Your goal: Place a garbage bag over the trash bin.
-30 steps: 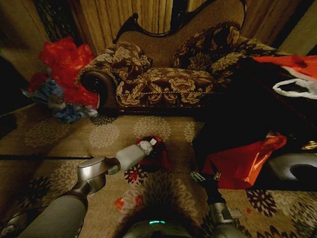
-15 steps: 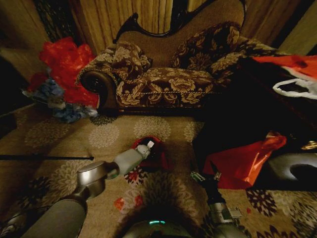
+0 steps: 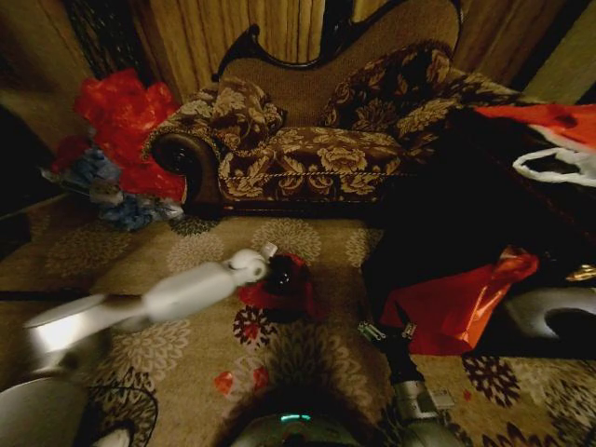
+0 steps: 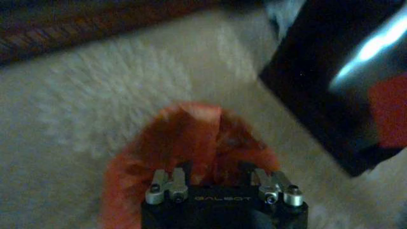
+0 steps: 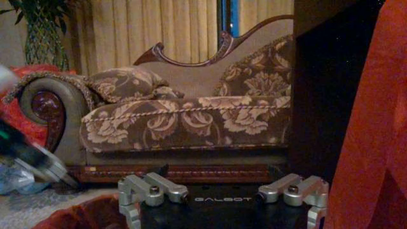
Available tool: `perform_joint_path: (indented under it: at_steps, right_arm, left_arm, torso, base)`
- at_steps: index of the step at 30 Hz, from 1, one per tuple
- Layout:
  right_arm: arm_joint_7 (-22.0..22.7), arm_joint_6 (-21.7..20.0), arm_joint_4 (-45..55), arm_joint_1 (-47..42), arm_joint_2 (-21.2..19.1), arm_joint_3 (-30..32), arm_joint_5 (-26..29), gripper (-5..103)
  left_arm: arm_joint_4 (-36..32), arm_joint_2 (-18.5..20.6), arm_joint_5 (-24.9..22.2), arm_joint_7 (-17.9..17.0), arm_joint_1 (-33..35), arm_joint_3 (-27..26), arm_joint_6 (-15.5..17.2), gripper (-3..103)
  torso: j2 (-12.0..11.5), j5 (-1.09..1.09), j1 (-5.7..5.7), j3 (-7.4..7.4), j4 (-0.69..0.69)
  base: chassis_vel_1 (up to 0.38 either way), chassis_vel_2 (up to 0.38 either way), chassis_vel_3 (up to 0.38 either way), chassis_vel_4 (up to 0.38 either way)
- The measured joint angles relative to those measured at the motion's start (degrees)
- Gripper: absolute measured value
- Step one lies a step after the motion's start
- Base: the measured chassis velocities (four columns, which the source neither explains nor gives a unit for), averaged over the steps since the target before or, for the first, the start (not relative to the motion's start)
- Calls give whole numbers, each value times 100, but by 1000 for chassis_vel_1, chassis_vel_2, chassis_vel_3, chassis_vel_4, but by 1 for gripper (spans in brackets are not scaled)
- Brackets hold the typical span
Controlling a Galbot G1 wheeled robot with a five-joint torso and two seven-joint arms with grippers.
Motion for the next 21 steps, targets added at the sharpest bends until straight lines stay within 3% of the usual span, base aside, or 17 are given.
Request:
perform_joint_path:
  at_steps: [1,2,4,5,6,7,8,9,10,11,12,15,16,18,19,20,21]
  right_arm:
    - [0,0,0,1,-1,-1,0,100]
    - [0,0,0,1,-1,-1,0,100]
    - [-1,0,0,1,-1,-1,0,100]
    - [-1,0,0,1,-1,-1,0,100]
    - [-1,0,0,0,-2,-1,0,100]
    - [-2,0,0,0,-1,-3,0,100]
    - [-2,0,0,0,-1,-3,0,100]
    - [-1,0,0,0,-1,0,0,100]
    - [0,0,-1,1,-1,-1,0,100]
    - [0,0,-1,1,-1,-1,0,100]
    - [-1,0,-1,0,-1,0,0,100]
    - [-1,0,0,0,-1,-2,0,100]
    - [-1,0,0,0,-1,-2,0,100]
    - [-1,0,1,0,-1,-2,0,100]
    - [-1,0,0,0,-1,0,0,100]
    - [-1,0,0,0,-1,0,0,100]
    - [-1,0,0,0,-1,-1,0,100]
  left_arm:
    - [-437,478,153,18,419,-597,-96,59]
    - [-437,478,153,18,419,-597,-96,59]
    - [-1061,1234,1167,29,1886,-2258,-669,70]
    - [-1061,1234,1167,29,1886,-2258,-669,70]
    - [-1115,1336,1374,-31,2423,-2685,-870,76]
    - [-1187,1341,1469,-83,3022,-3109,-1110,81]
    - [-1187,1341,1469,-83,3022,-3109,-1110,81]
    - [-1303,1288,1553,-110,3710,-3739,-1393,86]
    - [-1393,1198,1631,-126,4383,-4342,-1753,86]
    - [-1393,1198,1631,-126,4383,-4342,-1753,86]
    - [-1485,1013,1780,-169,5189,-4998,-2214,96]
    - [-1439,244,2873,-41,7080,-6020,-3470,100]
    - [-1439,244,2873,-41,7080,-6020,-3470,100]
    - [-1310,-407,3615,147,7980,-6377,-4222,100]
    - [-1308,-699,3856,208,8335,-6492,-4474,100]
    - [-1308,-699,3856,208,8335,-6492,-4474,100]
    - [-1385,-1109,4134,324,8779,-6662,-4780,100]
  torso:
    - [0,2,-1,0,4]
    - [0,2,-1,0,4]
    - [1,3,-2,-2,9]
    - [1,3,-2,-2,9]
    - [2,3,-2,-2,12]
    - [1,-7,-1,0,5]
    - [1,-7,-1,0,5]
    - [1,-11,0,1,-4]
    - [1,5,0,0,-3]
    - [1,5,0,0,-3]
    - [1,8,0,0,-2]
    - [1,-3,-1,-1,3]
    - [1,-3,-1,-1,3]
    - [1,-2,-1,0,1]
    - [1,-2,-1,-1,2]
    - [1,-2,-1,-1,2]
    - [1,2,-1,-1,3]
  base:
    - [0,0,0,0]
    - [0,0,0,0]
    - [0,0,0,0]
    - [0,0,0,0]
    - [0,0,0,0]
    - [0,0,0,0]
    - [0,0,0,0]
    - [0,0,0,0]
    - [0,0,0,0]
    - [0,0,0,0]
    - [0,0,0,0]
    - [0,0,0,0]
    - [0,0,0,0]
    - [0,0,0,0]
    - [0,0,0,0]
    - [0,0,0,0]
    - [0,0,0,0]
